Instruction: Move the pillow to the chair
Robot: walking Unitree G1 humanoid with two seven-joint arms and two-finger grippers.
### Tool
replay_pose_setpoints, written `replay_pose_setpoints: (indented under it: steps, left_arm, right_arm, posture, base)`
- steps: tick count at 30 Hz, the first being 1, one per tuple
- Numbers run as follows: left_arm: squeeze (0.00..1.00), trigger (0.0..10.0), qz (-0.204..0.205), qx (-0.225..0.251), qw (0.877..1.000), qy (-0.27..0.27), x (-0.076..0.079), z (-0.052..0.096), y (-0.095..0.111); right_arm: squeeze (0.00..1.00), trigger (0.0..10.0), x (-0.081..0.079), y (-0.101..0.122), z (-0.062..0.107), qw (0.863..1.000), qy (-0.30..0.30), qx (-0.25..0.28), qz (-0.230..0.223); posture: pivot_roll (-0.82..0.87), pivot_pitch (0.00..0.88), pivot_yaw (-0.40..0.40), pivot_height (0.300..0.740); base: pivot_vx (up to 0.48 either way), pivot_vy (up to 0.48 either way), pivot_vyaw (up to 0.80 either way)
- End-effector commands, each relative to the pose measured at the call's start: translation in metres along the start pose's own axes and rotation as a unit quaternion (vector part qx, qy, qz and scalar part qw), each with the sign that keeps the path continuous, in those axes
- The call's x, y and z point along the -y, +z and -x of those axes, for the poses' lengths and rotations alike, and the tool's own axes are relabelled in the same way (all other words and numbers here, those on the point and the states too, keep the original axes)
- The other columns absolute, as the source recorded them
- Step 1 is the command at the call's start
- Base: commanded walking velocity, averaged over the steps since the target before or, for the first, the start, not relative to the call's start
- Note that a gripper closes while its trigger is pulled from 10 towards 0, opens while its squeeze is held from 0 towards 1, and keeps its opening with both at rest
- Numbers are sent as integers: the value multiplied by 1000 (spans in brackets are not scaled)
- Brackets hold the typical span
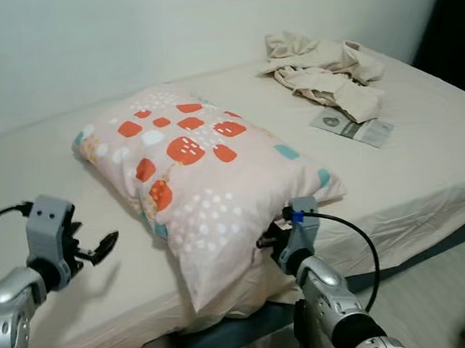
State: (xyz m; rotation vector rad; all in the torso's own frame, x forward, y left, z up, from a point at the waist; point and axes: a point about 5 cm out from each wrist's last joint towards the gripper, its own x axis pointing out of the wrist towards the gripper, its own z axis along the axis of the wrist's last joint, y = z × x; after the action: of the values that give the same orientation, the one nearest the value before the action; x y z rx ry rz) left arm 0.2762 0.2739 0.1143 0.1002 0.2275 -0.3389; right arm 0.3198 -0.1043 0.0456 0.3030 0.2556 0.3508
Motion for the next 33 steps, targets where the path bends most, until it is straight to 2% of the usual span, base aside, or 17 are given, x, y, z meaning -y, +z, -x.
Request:
replay_pose_setpoints:
  steps: [1,2,5,6,7,8,9,10,17,20,21,24,27,28,30,32,33]
  left_arm:
    - [0,10000,8,0,1000,0,4,1,-2]
    - [0,10000,8,0,1000,0,4,1,-2]
    - [0,10000,13,1,1000,-2,13,-1,-4]
    - [0,10000,13,1,1000,-2,13,-1,-4]
    - [0,10000,15,2,1000,-4,16,-1,-4]
    - [0,10000,17,2,1000,-7,19,-1,-5]
    - [0,10000,17,2,1000,-7,19,-1,-5]
    - [0,10000,21,2,1000,-11,23,0,-5]
    - [0,10000,22,-3,1000,-22,31,2,-8]
    - [0,10000,20,-8,999,-28,35,3,-10]
    - [0,10000,21,-12,999,-29,38,4,-12]
    - [0,10000,21,-14,999,-31,40,4,-13]
    - [0,10000,20,-24,999,-39,44,5,-16]
    - [0,10000,20,-24,999,-39,44,5,-16]
    - [0,10000,19,-29,998,-45,47,5,-18]
    - [0,10000,20,-29,998,-46,47,5,-18]
    - [0,10000,19,-30,998,-47,48,5,-18]
  right_arm:
    - [0,10000,-13,-4,-7,999,24,-22,-43]
    - [0,10000,-13,-4,-7,999,24,-22,-43]
    - [0,10000,-29,-4,-14,985,73,-47,-146]
    - [0,10000,-29,-4,-14,985,73,-47,-146]
    - [176,10000,-35,-2,-15,979,95,-49,-173]
    - [922,10000,-41,-1,-15,972,120,-50,-198]
    - [922,10000,-41,-1,-15,972,120,-50,-198]
    - [1000,10000,-47,0,-14,963,148,-50,-222]
    - [1000,10000,-50,-5,-5,954,179,-53,-235]
    - [1000,10000,-39,-12,0,963,157,-75,-205]
    - [1000,10000,-16,-22,9,978,102,-109,-142]
    - [1000,10000,-2,-28,15,983,69,-131,-108]
    - [1000,10000,39,-42,42,983,-15,-180,13]
    - [1000,10000,39,-42,42,983,-15,-180,13]
    - [1000,10000,58,-46,61,981,-51,-182,52]
    - [1000,10000,62,-47,67,981,-60,-176,55]
    - [1000,10000,64,-44,72,986,-71,-149,35]
  posture:
    - [91,130,-9,566]
    - [91,130,-9,566]
    - [92,130,-10,566]
    - [92,130,-10,566]
    - [95,126,-12,566]
    - [95,122,-14,566]
    - [95,122,-14,566]
    - [97,119,-15,566]
    - [102,110,-13,566]
    - [102,110,-14,566]
    - [99,112,-13,566]
    - [99,112,-13,566]
    - [93,118,-6,566]
    - [93,118,-6,566]
    - [87,119,-4,566]
    - [86,121,-2,566]
    - [84,123,-1,566]
  base:
    - [0,0,0]
    - [0,0,0]
    - [0,0,0]
    - [0,0,0]
    - [0,0,0]
    - [0,0,0]
    - [0,0,0]
    - [0,0,0]
    - [0,0,0]
    - [0,0,0]
    - [0,0,0]
    - [0,0,0]
    - [0,0,0]
    - [0,0,0]
    - [0,0,0]
    - [0,0,0]
    - [0,0,0]
